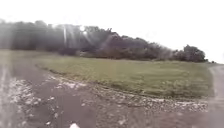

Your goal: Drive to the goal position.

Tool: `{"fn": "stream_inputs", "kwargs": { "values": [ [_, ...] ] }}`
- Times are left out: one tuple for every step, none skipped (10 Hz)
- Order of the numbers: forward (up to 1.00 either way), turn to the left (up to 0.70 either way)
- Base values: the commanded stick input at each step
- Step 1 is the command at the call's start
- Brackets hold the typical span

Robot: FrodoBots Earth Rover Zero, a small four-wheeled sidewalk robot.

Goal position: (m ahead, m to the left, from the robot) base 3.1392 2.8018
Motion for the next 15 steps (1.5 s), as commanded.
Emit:
{"fn": "stream_inputs", "kwargs": {
  "values": [
    [0.7,0.35],
    [0.7,0.35],
    [0.7,0.35],
    [0.7,0.35],
    [0.7,0.35],
    [0.7,0.35],
    [0.7,0.35],
    [0.7,0.35],
    [0.7,0.35],
    [0.7,0.35],
    [0.7,0.35],
    [0.7,0.35],
    [0.7,0.35],
    [0.7,0.35],
    [0.7,0.35]
  ]
}}
